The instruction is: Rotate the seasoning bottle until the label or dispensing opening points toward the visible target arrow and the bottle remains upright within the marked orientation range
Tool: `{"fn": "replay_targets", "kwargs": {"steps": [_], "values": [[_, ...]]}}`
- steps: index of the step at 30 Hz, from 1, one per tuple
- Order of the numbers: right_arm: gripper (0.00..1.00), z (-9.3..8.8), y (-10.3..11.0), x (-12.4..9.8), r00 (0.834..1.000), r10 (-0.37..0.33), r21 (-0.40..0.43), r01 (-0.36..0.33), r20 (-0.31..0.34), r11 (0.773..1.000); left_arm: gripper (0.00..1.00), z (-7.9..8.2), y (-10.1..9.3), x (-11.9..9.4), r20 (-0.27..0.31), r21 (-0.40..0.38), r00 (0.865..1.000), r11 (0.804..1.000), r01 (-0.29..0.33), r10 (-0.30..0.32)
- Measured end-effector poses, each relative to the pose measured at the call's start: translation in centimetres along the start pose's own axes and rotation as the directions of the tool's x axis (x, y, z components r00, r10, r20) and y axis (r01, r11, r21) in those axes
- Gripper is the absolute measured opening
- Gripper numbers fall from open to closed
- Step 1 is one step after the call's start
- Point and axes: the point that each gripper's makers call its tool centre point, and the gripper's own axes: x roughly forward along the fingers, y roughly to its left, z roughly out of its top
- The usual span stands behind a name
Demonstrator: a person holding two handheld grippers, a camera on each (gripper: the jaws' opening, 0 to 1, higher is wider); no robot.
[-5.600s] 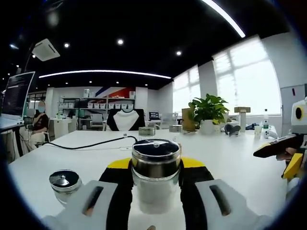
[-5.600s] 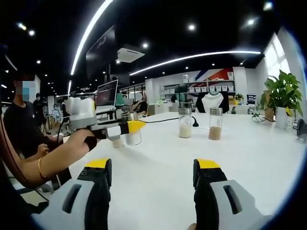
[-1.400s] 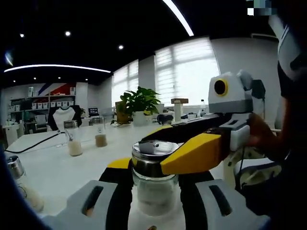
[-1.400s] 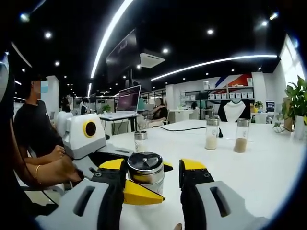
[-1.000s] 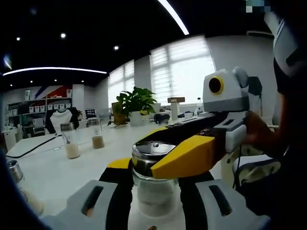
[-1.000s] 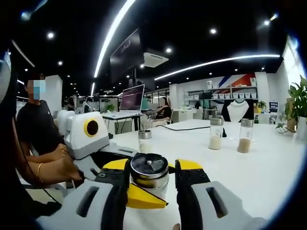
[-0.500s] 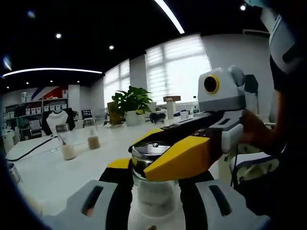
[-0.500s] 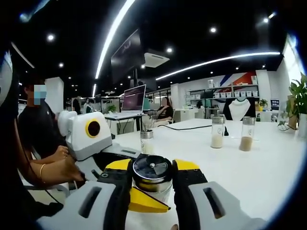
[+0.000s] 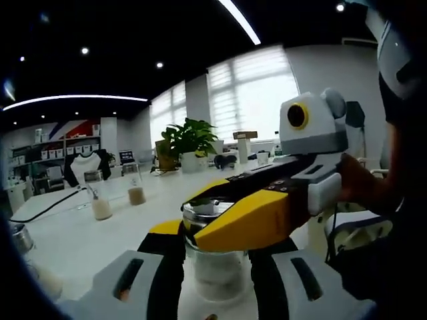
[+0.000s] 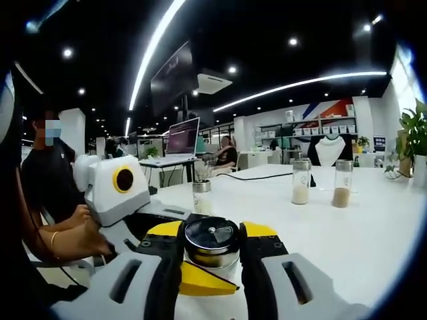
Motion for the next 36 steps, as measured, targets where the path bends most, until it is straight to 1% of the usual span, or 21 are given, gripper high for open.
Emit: {"fn": "replay_targets", "kwargs": {"steps": [4, 6, 8, 9, 11, 12, 13, 14, 15, 18, 22, 26, 28, 30, 31, 32, 33, 34, 35, 36], "values": [[0.30, -0.2, -0.1, 0.2, 1.000, -0.010, -0.006, 0.010, -0.008, 1.000, 0.38, -0.2, 0.3, 0.0, -0.007, 0.007, 0.999, 0.999, -0.031, 0.031], [0.30, -0.2, -0.3, 0.2, 1.000, -0.022, -0.012, 0.022, -0.017, 1.000, 0.38, -0.2, 0.6, 0.1, -0.012, 0.030, 0.996, 0.996, -0.084, 0.084], [0.30, 0.0, -0.9, 0.3, 0.999, -0.042, -0.024, 0.042, -0.011, 0.999, 0.38, 0.1, 1.0, 0.2, -0.003, 0.052, 0.989, 0.987, -0.150, 0.151], [0.30, 0.1, -1.2, 0.3, 0.999, -0.052, -0.033, 0.051, -0.012, 0.998, 0.38, 0.1, 1.0, 0.3, -0.002, 0.068, 0.985, 0.982, -0.174, 0.174], [0.30, 0.1, -1.5, 0.3, 0.998, -0.068, -0.035, 0.067, -0.012, 0.997, 0.38, 0.1, 1.1, 0.4, -0.004, 0.080, 0.980, 0.976, -0.200, 0.201], [0.30, 0.0, -1.6, 0.3, 0.997, -0.076, -0.035, 0.075, -0.015, 0.997, 0.39, 0.1, 1.2, 0.5, -0.012, 0.099, 0.973, 0.969, -0.226, 0.229], [0.30, -0.1, -1.8, 0.3, 0.997, -0.081, -0.033, 0.080, -0.017, 0.996, 0.40, 0.1, 1.4, 0.5, -0.012, 0.133, 0.965, 0.957, -0.256, 0.260], [0.30, -0.1, -2.0, 0.4, 0.996, -0.085, -0.028, 0.084, -0.018, 0.996, 0.41, 0.1, 1.4, 0.5, -0.018, 0.150, 0.962, 0.952, -0.266, 0.272], [0.30, -0.2, -2.1, 0.4, 0.996, -0.084, -0.026, 0.084, -0.018, 0.996, 0.42, -0.2, 1.4, 0.5, -0.036, 0.152, 0.957, 0.949, -0.278, 0.286], [0.30, -0.4, -2.2, 0.5, 0.996, -0.086, -0.014, 0.086, -0.019, 0.996, 0.44, -0.2, 1.4, 0.4, -0.034, 0.170, 0.952, 0.940, -0.295, 0.305], [0.30, -0.3, -2.4, 0.4, 0.996, -0.085, 0.006, 0.085, -0.014, 0.996, 0.43, -0.3, 1.5, 0.2, -0.028, 0.157, 0.950, 0.940, -0.302, 0.310], [0.30, -0.2, -2.5, 0.3, 0.997, -0.083, 0.024, 0.083, -0.003, 0.996, 0.43, -1.1, 1.6, 0.2, -0.053, 0.155, 0.947, 0.939, -0.306, 0.317], [0.30, -0.2, -2.5, 0.3, 0.996, -0.090, 0.022, 0.090, -0.001, 0.996, 0.43, -1.3, 1.7, 0.2, -0.056, 0.142, 0.942, 0.937, -0.319, 0.329], [0.30, -0.1, -2.6, 0.3, 0.995, -0.099, 0.024, 0.099, 0.002, 0.995, 0.43, -2.1, 1.8, 0.2, -0.089, 0.124, 0.935, 0.935, -0.333, 0.345], [0.30, 0.1, -2.9, 0.3, 0.993, -0.121, 0.005, 0.121, 0.015, 0.993, 0.43, -2.4, 1.9, 0.2, -0.094, 0.107, 0.929, 0.931, -0.349, 0.358], [0.30, 0.3, -3.1, 0.2, 0.991, -0.135, -0.019, 0.135, 0.019, 0.991, 0.43, -2.5, 1.9, 0.1, -0.092, 0.095, 0.925, 0.928, -0.361, 0.369], [0.30, 0.4, -3.3, 0.2, 0.989, -0.145, -0.035, 0.145, 0.019, 0.989, 0.43, -2.6, 1.9, 0.1, -0.092, 0.094, 0.924, 0.927, -0.363, 0.371], [0.30, 0.6, -3.1, 0.2, 0.989, -0.147, -0.035, 0.148, 0.022, 0.988, 0.44, -2.7, 1.9, 0.1, -0.092, 0.093, 0.922, 0.925, -0.368, 0.376], [0.30, 0.7, -3.2, 0.2, 0.988, -0.149, -0.031, 0.150, 0.025, 0.988, 0.44, -2.8, 2.0, 0.0, -0.090, 0.087, 0.914, 0.918, -0.388, 0.395], [0.30, 0.8, -3.2, 0.2, 0.988, -0.151, -0.025, 0.152, 0.029, 0.988, 0.43, -2.9, 2.1, 0.0, -0.092, 0.089, 0.910, 0.914, -0.396, 0.403]]}}
